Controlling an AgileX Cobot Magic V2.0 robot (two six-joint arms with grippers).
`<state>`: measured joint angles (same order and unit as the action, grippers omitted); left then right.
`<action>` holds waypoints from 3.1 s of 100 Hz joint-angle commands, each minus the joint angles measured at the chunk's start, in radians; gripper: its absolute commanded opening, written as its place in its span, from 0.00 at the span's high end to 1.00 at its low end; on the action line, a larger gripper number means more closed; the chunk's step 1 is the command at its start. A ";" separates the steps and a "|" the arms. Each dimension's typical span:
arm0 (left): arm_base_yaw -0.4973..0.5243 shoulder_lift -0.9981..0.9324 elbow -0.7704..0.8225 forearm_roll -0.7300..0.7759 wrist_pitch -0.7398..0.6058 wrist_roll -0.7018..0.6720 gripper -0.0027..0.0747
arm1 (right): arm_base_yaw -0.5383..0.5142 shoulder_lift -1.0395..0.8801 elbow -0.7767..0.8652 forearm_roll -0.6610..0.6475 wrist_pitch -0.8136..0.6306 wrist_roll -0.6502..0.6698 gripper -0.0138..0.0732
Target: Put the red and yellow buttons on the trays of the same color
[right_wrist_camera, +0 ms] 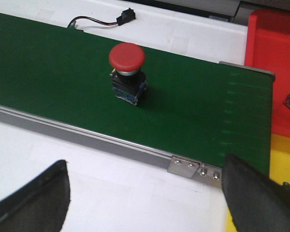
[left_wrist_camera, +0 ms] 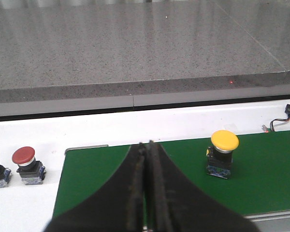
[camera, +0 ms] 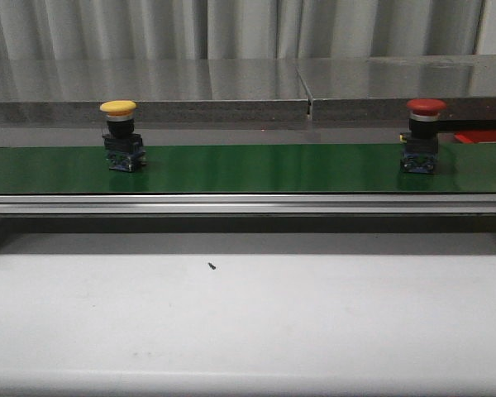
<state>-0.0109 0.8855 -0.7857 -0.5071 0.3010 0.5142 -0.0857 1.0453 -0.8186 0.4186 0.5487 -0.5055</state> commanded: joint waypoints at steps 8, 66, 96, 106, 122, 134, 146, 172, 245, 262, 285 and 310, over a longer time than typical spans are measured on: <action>-0.005 0.016 -0.025 -0.021 -0.074 0.001 0.99 | 0.002 0.154 -0.143 0.040 -0.016 -0.008 0.11; -0.005 0.085 -0.025 -0.025 -0.042 0.001 0.99 | 0.002 0.657 -0.516 0.040 0.038 -0.008 0.12; -0.005 0.074 -0.025 -0.025 -0.022 0.001 0.99 | -0.003 0.724 -0.579 0.038 0.126 0.018 0.64; -0.005 0.036 -0.025 -0.023 0.010 0.001 0.99 | -0.012 0.724 -0.621 0.037 0.147 0.018 0.67; -0.005 -0.061 -0.023 -0.016 0.035 0.001 0.99 | -0.069 0.737 -0.716 0.037 0.165 0.026 0.67; -0.005 -0.155 -0.004 -0.014 0.025 0.001 0.99 | -0.136 0.778 -0.810 0.037 0.186 0.028 0.67; -0.005 -0.251 0.045 0.002 0.020 0.001 0.99 | -0.196 0.849 -0.919 0.037 0.193 0.030 0.67; -0.005 -0.364 0.153 0.002 -0.024 0.001 0.99 | -0.257 1.041 -1.157 0.037 0.149 0.030 0.67; -0.005 -0.364 0.170 0.002 -0.017 0.001 0.99 | -0.257 1.257 -1.249 0.018 -0.113 0.029 0.67; -0.005 -0.364 0.170 0.002 -0.017 0.001 0.99 | -0.257 1.276 -1.249 0.018 -0.115 0.029 0.67; -0.005 -0.364 0.170 0.002 -0.017 0.001 0.99 | -0.257 1.278 -1.249 0.018 -0.110 0.029 0.51; -0.005 -0.364 0.170 0.002 -0.017 0.001 0.99 | -0.257 1.263 -1.249 0.018 -0.103 0.029 0.13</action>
<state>-0.0109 0.5191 -0.5909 -0.4909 0.3567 0.5142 -0.3362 2.3993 -2.0345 0.4273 0.4962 -0.4754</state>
